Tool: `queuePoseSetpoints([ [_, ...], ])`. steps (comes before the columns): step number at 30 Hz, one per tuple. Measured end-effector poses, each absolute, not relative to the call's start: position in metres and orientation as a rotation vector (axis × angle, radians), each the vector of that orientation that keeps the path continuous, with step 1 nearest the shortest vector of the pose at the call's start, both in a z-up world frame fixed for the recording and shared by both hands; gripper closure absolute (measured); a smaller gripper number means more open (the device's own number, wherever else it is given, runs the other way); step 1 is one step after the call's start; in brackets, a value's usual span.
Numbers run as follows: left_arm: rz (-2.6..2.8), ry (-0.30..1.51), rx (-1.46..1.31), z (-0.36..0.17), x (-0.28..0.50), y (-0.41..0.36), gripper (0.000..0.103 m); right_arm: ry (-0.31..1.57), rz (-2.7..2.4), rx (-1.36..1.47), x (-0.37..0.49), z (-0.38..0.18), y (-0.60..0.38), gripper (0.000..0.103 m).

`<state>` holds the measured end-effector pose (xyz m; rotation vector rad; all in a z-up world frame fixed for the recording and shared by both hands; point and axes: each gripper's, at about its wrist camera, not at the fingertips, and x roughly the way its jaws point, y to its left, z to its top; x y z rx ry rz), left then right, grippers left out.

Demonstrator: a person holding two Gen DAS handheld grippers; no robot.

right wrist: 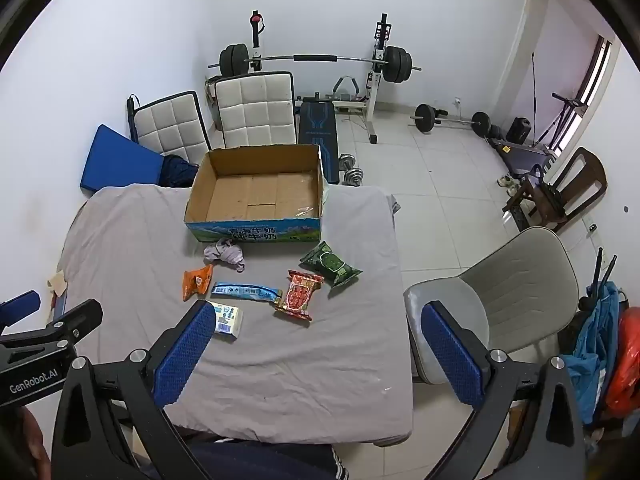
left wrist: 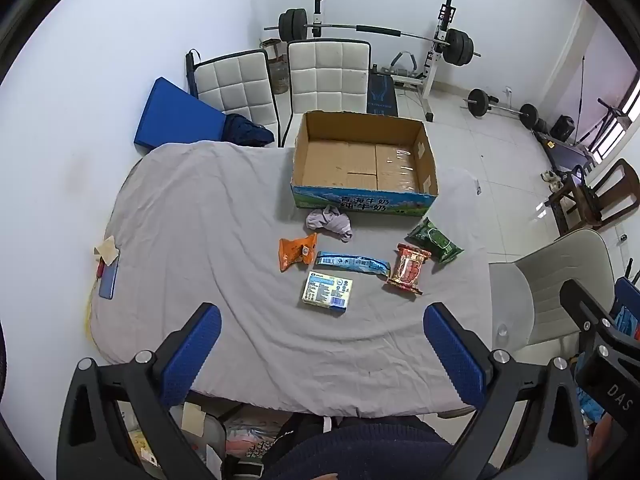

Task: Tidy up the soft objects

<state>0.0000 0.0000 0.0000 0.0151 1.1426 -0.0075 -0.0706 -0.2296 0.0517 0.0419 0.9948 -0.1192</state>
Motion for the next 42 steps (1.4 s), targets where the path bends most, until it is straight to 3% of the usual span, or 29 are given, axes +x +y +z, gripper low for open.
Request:
queuePoseSetpoints([
  [42,-0.015,1.144,0.006,-0.005,-0.006,0.001,0.0,0.996,-0.138,0.035,-0.075,0.048,-0.233,0.0],
])
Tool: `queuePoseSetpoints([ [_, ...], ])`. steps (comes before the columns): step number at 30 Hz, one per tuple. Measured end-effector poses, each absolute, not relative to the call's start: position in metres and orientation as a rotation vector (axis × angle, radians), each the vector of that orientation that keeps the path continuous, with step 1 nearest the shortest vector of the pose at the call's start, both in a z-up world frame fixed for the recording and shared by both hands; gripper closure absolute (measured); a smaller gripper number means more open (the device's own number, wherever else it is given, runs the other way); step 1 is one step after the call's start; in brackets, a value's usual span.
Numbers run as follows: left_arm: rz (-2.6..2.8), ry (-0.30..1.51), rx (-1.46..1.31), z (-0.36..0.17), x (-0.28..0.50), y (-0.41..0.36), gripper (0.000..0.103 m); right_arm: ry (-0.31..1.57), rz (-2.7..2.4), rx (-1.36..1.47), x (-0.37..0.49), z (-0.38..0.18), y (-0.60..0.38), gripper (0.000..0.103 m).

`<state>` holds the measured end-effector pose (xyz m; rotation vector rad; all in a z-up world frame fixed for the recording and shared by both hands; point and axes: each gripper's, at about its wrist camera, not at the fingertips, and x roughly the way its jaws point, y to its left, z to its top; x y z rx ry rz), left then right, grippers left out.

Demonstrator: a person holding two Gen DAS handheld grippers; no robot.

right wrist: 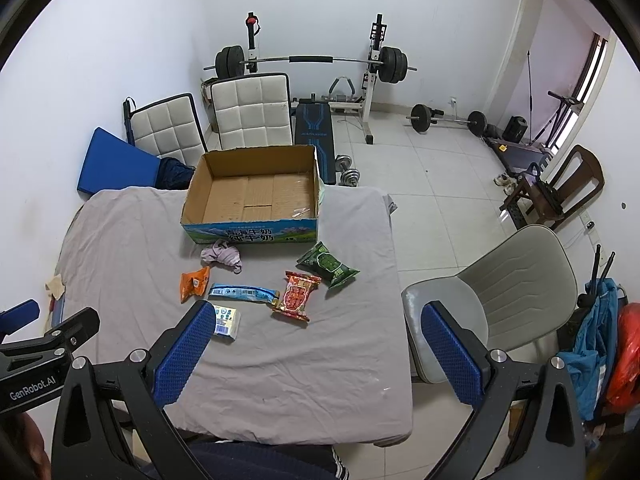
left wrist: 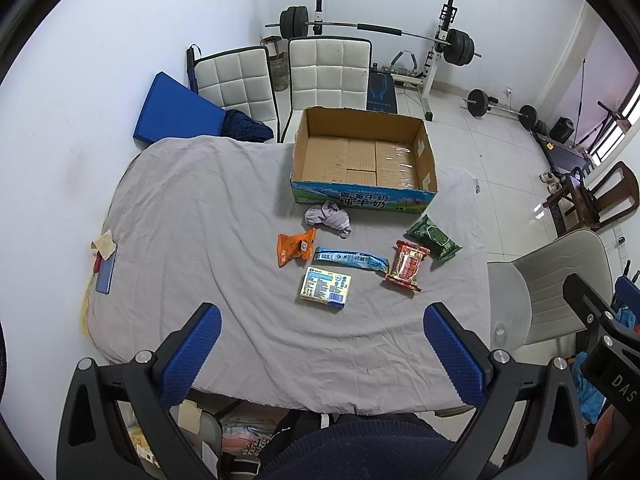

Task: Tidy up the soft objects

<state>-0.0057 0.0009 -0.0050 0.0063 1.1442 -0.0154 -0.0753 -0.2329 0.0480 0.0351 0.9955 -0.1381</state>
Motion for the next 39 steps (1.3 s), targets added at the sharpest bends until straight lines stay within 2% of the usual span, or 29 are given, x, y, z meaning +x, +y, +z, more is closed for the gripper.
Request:
queuePoseSetpoints([
  [39,-0.005,1.113,-0.014,0.003,-0.012,0.002,0.0,0.978,-0.13,0.022,-0.074,0.059,-0.23,0.0],
])
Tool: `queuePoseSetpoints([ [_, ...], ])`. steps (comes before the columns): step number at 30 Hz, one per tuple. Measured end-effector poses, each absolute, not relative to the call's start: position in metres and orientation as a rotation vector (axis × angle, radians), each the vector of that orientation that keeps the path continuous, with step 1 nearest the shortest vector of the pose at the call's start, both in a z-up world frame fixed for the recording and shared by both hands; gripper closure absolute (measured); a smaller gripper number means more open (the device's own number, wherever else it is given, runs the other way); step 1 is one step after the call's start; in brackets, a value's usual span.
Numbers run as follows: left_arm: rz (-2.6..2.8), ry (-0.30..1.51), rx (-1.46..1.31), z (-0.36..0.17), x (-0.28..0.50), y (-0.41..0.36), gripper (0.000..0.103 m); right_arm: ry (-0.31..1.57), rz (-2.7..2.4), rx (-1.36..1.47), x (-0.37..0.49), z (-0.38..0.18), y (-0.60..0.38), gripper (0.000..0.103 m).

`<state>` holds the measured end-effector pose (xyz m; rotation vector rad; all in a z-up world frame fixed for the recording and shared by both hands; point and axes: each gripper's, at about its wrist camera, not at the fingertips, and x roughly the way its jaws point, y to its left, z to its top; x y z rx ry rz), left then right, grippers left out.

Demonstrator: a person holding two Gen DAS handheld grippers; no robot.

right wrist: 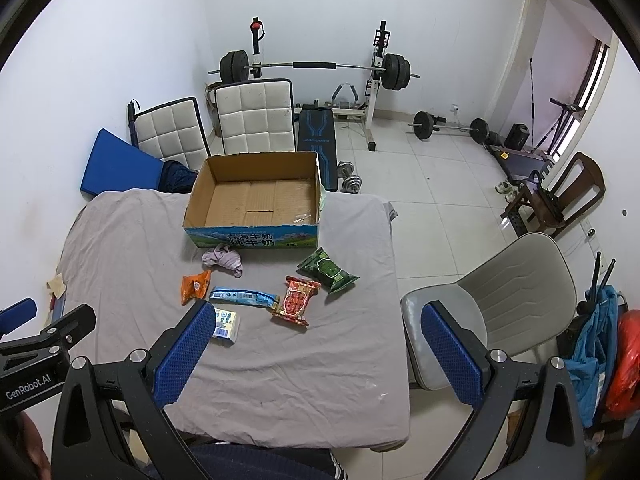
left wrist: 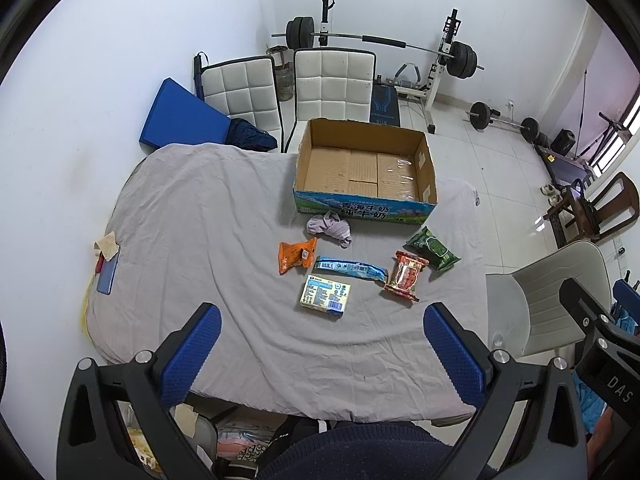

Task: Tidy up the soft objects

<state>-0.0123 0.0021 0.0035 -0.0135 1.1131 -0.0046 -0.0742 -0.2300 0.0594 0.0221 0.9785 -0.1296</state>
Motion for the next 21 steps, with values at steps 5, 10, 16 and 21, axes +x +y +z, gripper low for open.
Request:
queuePoseSetpoints([
  [5,-0.005,1.113,-0.012,0.003,-0.013,0.002,0.0,0.978,-0.13,0.023,-0.074,0.06,-0.23,0.0],
  [10,-0.005,1.114,-0.013,0.002,-0.014,0.003,0.0,0.976,-0.124,0.023,-0.072,0.061,-0.229,0.0],
  [16,0.012,1.132,-0.034,-0.004,0.002,0.007,0.0,1.0,-0.124,0.039,-0.066,0.048,-0.235,0.0],
  [21,0.069,1.151,-0.074,-0.035,0.039,0.023,0.0,1.056,-0.142,0.081,-0.038,0.016,-0.253,0.0],
])
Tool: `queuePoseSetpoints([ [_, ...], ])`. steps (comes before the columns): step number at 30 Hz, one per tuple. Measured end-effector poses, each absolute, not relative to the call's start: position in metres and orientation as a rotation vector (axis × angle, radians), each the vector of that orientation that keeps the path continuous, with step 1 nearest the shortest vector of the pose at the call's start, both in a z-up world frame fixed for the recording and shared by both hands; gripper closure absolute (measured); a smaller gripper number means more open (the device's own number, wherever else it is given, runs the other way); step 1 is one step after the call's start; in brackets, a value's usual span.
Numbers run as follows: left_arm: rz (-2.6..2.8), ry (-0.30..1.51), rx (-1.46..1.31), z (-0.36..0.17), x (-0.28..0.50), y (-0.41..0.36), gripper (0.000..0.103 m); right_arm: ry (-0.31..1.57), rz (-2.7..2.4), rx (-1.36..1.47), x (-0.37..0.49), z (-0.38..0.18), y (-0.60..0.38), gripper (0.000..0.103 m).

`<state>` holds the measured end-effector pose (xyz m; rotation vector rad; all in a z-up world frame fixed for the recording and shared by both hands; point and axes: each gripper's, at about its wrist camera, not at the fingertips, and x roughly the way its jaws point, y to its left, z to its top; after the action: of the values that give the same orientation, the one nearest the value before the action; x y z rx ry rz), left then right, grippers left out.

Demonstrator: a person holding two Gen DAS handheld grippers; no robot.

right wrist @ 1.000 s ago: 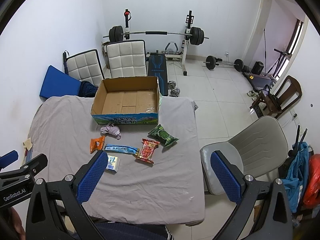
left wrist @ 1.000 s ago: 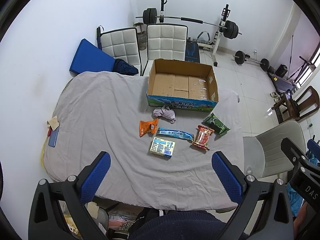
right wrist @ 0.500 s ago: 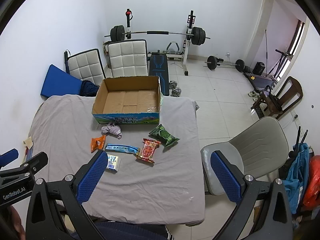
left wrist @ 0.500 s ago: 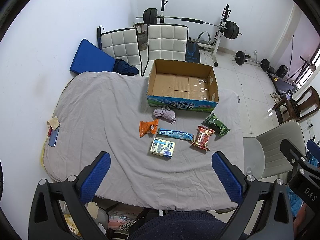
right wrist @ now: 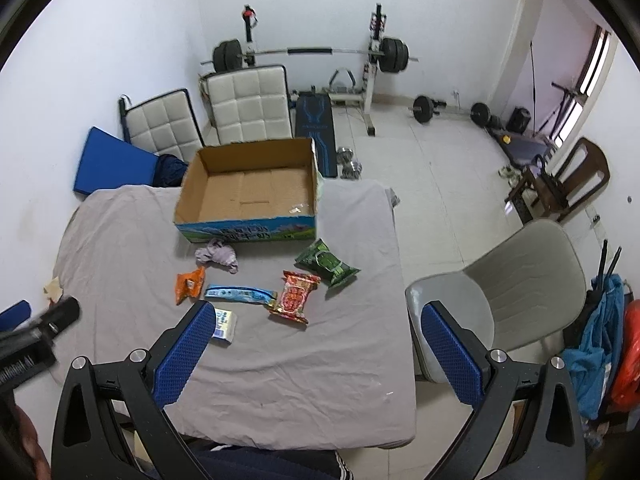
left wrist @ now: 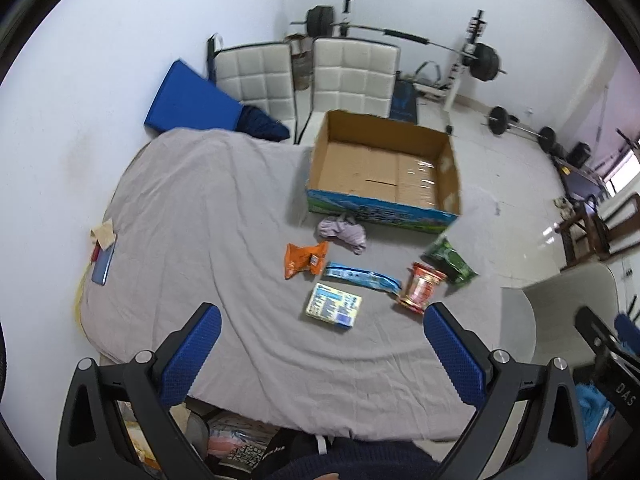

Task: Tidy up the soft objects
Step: 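Grasp the milk carton with the left tool while the right tool grasps the green bag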

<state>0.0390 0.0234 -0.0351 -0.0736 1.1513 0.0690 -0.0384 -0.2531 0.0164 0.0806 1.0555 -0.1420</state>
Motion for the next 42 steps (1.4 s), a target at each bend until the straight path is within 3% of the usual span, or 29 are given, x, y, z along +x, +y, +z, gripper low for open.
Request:
queuePoseSetpoints([
  [4,0.102,1.255,-0.153,-0.094,0.073,0.04,0.0,1.128,-0.158,0.103,-0.001,-0.032,-0.272,0.0],
  [10,0.086,1.465,-0.181,-0.211,0.112,0.036,0.0,1.283,-0.152,0.0,0.077,-0.146,-0.287,0.0],
  [15,0.138,1.658,-0.472,-0.3,0.115,0.044,0.0,1.373,-0.123,-0.112,0.134,-0.235,-0.291,0.0],
  [27,0.315,1.765,-0.933,-0.408,0.128,0.053,0.0,1.51,0.025,-0.308,0.228,-0.366,-0.289,0.001],
  [28,0.328,1.757,-0.93,-0.412,0.13,0.053,0.006,1.523,0.029,-0.322,0.231,-0.373,-0.288,0.002],
  [30,0.336,1.754,-0.902,-0.414,0.133,0.053,0.017,1.572,0.042,-0.326,0.238,-0.393,-0.289,0.014],
  [31,0.337,1.752,-0.852,-0.412,0.134,0.05,0.026,1.607,0.05,-0.287,0.238,-0.401,-0.292,0.027],
  [32,0.321,1.751,-0.801,-0.41,0.135,0.046,0.027,1.631,0.053,-0.24,0.239,-0.407,-0.295,0.041],
  [35,0.248,1.746,-0.561,-0.397,0.14,0.026,0.033,1.696,-0.002,-0.126,0.229,-0.419,-0.308,0.058],
  [39,0.1,1.757,-0.156,-0.386,0.142,-0.017,0.036,1.817,0.043,0.043,0.201,-0.432,-0.313,0.06],
  [42,0.113,1.759,-0.095,-0.391,0.144,-0.022,0.036,1.792,0.024,0.047,0.191,-0.434,-0.313,0.06],
])
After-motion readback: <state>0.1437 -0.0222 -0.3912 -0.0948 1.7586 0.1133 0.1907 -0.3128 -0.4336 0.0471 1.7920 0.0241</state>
